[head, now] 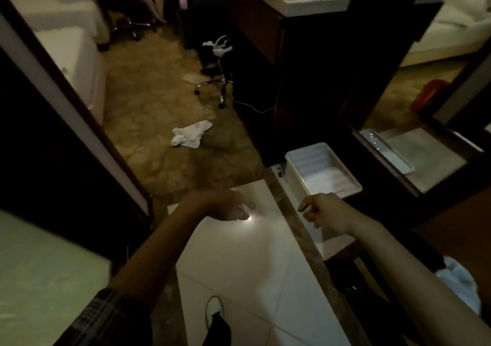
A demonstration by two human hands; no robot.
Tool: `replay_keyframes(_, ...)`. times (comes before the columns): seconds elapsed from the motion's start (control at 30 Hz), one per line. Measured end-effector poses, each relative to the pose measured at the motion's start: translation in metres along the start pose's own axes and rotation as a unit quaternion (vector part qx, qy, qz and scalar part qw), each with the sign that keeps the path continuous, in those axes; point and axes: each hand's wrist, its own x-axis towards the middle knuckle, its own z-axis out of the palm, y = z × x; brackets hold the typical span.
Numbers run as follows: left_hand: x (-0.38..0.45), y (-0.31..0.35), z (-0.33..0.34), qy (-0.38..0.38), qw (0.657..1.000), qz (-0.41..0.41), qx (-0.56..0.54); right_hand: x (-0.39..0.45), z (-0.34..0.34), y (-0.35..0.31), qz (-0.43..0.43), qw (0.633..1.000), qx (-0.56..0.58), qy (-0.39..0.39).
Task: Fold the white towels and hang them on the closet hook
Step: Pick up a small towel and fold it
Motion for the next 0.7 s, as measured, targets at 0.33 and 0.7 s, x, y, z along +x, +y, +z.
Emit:
replay_keyframes(0.33, 0.009, -0.185, -0.087, 0.052, 0.989, -0.053, -0.13, 0.195, -0.002, -0.14, -0.055, 0.994, -0.061, -0.066)
replay_keyframes(0.7, 0.079, -0.331, -0.172, 0.062, 0.98, -0.085, -0.17, 0.399, -0.012, -0.202, -0.064, 0.984, -0.107, -0.13)
